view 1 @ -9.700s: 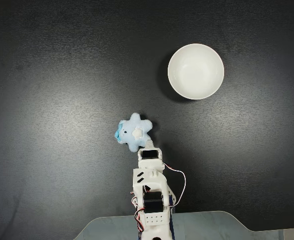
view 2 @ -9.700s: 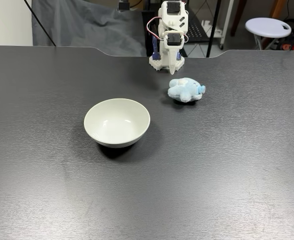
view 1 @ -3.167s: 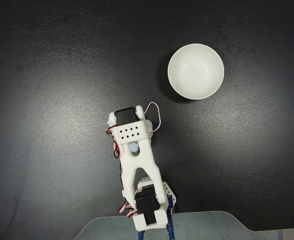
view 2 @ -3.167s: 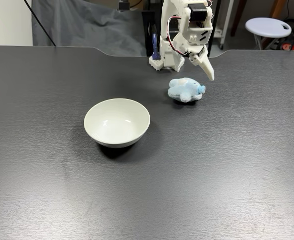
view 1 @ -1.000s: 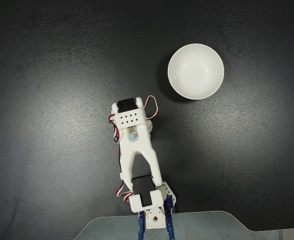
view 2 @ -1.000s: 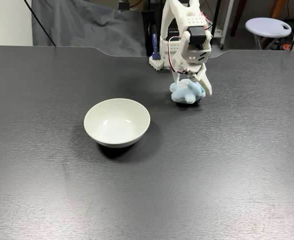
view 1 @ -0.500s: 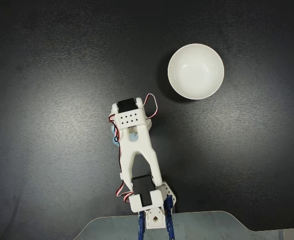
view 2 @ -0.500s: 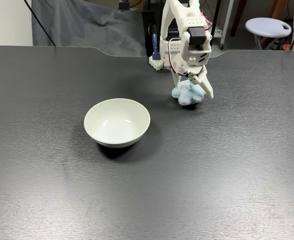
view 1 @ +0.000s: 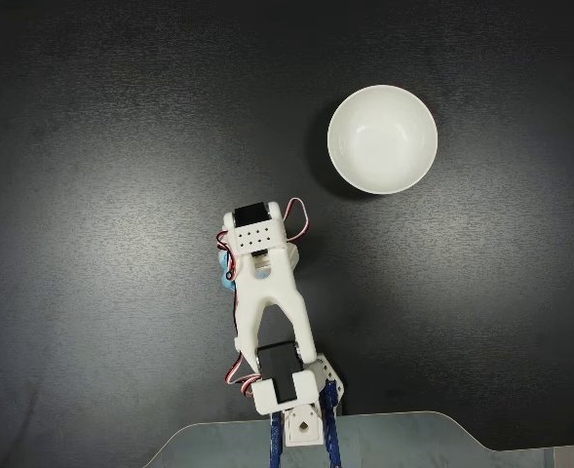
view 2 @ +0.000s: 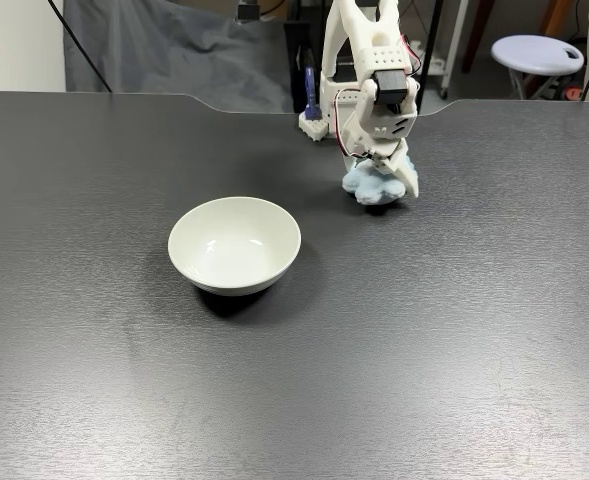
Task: Grasp a skyblue doll and put it in the white bowl.
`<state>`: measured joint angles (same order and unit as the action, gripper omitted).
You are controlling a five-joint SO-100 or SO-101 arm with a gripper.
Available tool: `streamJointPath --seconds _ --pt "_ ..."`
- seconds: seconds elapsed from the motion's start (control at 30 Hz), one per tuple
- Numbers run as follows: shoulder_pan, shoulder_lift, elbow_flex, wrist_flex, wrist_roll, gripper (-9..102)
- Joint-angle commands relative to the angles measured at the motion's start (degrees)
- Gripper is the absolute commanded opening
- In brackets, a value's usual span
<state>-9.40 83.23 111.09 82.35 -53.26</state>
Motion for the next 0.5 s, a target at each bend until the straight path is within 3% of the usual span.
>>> streamJointPath --seconds 0.0,0.1,0.17,0.33,0.47 --pt "0.97 4.75 -0.79 -2.11 0.44 56" --pt "1.14 5.1 -0.18 -5.98 0.44 52" --pt "2.02 5.19 -0.18 -7.38 0.44 42" --pt "2.81 5.19 -0.88 -7.73 0.44 -2" --pt "2.81 5.45 -1.05 -7.73 0.53 2"
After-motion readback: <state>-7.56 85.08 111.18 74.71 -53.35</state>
